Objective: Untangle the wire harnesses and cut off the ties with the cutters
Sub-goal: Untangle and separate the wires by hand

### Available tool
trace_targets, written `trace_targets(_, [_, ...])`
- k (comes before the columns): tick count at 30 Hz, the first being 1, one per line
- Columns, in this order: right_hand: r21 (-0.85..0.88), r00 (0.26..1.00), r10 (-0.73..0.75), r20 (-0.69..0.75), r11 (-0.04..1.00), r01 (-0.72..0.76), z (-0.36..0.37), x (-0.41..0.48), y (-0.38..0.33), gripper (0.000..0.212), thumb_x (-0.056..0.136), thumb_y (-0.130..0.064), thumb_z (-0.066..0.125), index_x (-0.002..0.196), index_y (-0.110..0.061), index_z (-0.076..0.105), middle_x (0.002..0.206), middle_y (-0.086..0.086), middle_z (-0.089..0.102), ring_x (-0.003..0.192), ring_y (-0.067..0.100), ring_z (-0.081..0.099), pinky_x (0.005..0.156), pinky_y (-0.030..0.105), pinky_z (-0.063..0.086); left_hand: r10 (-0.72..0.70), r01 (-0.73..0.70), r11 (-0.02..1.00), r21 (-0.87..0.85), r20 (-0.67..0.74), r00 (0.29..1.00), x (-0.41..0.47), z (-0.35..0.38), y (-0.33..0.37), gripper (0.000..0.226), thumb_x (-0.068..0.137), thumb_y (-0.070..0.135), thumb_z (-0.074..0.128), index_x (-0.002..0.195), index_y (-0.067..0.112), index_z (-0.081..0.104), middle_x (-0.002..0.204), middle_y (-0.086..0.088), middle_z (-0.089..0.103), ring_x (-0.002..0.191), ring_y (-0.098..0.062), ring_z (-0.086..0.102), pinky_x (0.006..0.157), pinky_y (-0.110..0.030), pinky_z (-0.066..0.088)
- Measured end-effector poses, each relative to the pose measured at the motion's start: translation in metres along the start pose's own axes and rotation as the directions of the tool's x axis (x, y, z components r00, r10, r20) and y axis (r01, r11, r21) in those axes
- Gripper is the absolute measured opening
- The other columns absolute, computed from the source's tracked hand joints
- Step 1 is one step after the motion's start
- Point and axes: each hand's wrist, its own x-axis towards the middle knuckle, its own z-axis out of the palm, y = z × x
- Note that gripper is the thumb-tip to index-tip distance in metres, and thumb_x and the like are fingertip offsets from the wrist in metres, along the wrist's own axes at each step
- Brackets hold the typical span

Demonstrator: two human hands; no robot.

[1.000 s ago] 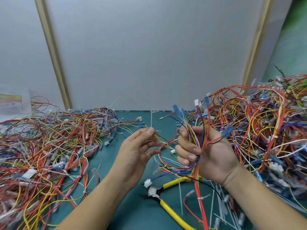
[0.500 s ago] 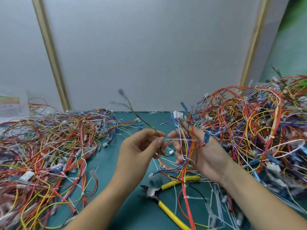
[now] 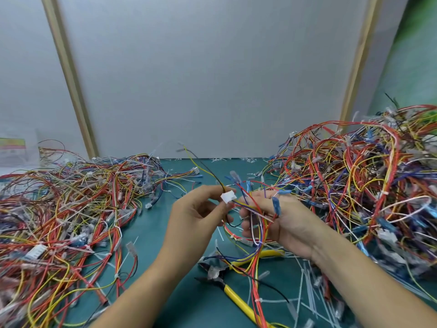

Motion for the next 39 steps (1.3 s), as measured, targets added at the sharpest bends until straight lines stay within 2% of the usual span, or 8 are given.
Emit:
trace_targets(12, [0.115, 0.998, -0.029, -0.055, 0.993, 0.035, 0.0, 0.004, 0.002, 0.024, 0.076, -0.016, 0.069, 0.093, 0.001, 0.069, 0.073, 0.012, 0.07, 0.056, 0.018, 0.066, 0.058, 0.032, 0.061, -0.111, 0.117, 0.991, 0.072, -0.074, 0.991, 0.007, -0.007, -0.004, 0.01, 0.094, 0.012, 0.065, 0.097, 0.017, 0.073, 0.078, -0.006, 0.072, 0.065, -0.013, 0.072, 0.066, -0.023, 0.053])
trace_targets(16, [0.204, 0.977, -0.097, -0.189, 0.97, 0.136, -0.001, 0.006, -0.002, 0.028, 0.1, -0.02, 0.052, 0.103, 0.005, 0.066, 0.08, 0.013, 0.068, 0.06, 0.021, 0.064, 0.06, 0.034, 0.062, -0.094, 0.204, 0.888, 0.413, -0.272, 0.958, 0.008, -0.011, -0.009, 0.032, 0.09, 0.043, 0.065, 0.077, 0.017, 0.052, 0.071, 0.003, 0.056, 0.063, -0.012, 0.055, 0.061, -0.028, 0.038])
trace_targets(19, [0.194, 0.953, -0.169, -0.252, 0.956, 0.221, 0.004, 0.006, -0.004, 0.032, 0.104, -0.021, 0.046, 0.104, 0.003, 0.068, 0.079, 0.011, 0.068, 0.064, 0.02, 0.063, 0.06, 0.031, 0.06, 0.09, -0.077, 0.902, 0.425, -0.009, 0.996, -0.003, 0.001, 0.004, 0.038, 0.09, 0.049, 0.06, 0.072, 0.019, 0.047, 0.066, 0.006, 0.047, 0.063, -0.009, 0.044, 0.057, -0.018, 0.031])
trace_targets(23, [0.099, 0.922, -0.247, -0.297, 0.953, 0.288, 0.016, 0.005, 0.0, 0.03, 0.103, -0.024, 0.049, 0.101, -0.005, 0.072, 0.087, 0.008, 0.071, 0.073, 0.018, 0.065, 0.064, 0.027, 0.057, 0.196, -0.324, 0.872, 0.367, 0.344, 0.918, -0.016, 0.017, 0.008, 0.034, 0.087, 0.053, 0.063, 0.078, 0.022, 0.052, 0.082, 0.012, 0.049, 0.084, -0.014, 0.049, 0.074, -0.018, 0.037])
trace_targets(28, [0.083, 0.938, -0.241, -0.248, 0.96, 0.268, 0.022, 0.004, 0.004, 0.031, 0.103, -0.034, 0.047, 0.105, -0.012, 0.07, 0.104, 0.014, 0.075, 0.092, 0.025, 0.067, 0.076, 0.037, 0.056, -0.01, -0.083, 0.938, 0.337, 0.266, 0.964, -0.011, 0.015, 0.006, 0.025, 0.08, 0.047, 0.068, 0.078, 0.023, 0.06, 0.077, 0.016, 0.055, 0.074, -0.003, 0.046, 0.068, -0.017, 0.035])
trace_targets(31, [0.048, 0.931, -0.293, -0.216, 0.95, 0.31, 0.022, 0.005, 0.006, 0.033, 0.101, -0.036, 0.046, 0.111, -0.012, 0.068, 0.109, 0.006, 0.076, 0.107, 0.022, 0.071, 0.093, 0.038, 0.055, -0.181, 0.128, 0.977, 0.173, 0.337, 0.924, -0.009, 0.015, 0.007, 0.03, 0.082, 0.042, 0.068, 0.077, 0.012, 0.066, 0.066, 0.012, 0.054, 0.064, -0.007, 0.045, 0.06, -0.021, 0.036])
trace_targets(33, [0.058, 0.922, -0.339, -0.185, 0.933, 0.355, 0.022, 0.004, 0.004, 0.032, 0.097, -0.038, 0.048, 0.108, -0.016, 0.067, 0.11, -0.002, 0.076, 0.103, 0.021, 0.073, 0.086, 0.035, 0.06, -0.226, 0.226, 0.973, 0.036, 0.315, 0.922, -0.007, 0.012, 0.01, 0.024, 0.084, 0.03, 0.074, 0.072, 0.01, 0.065, 0.066, 0.004, 0.053, 0.064, -0.009, 0.046, 0.062, -0.019, 0.037])
trace_targets(39, [-0.454, 0.654, -0.713, -0.254, 0.685, 0.57, 0.003, -0.002, -0.005, 0.019, 0.102, -0.018, 0.051, 0.103, -0.018, 0.07, 0.114, -0.002, 0.068, 0.076, 0.023, 0.075, 0.065, 0.036, 0.061, -0.22, 0.237, 0.959, -0.158, 0.123, 0.968, 0.0, 0.005, 0.013, 0.023, 0.089, 0.015, 0.068, 0.067, 0.014, 0.059, 0.06, 0.011, 0.05, 0.058, -0.002, 0.042, 0.057, -0.011, 0.035])
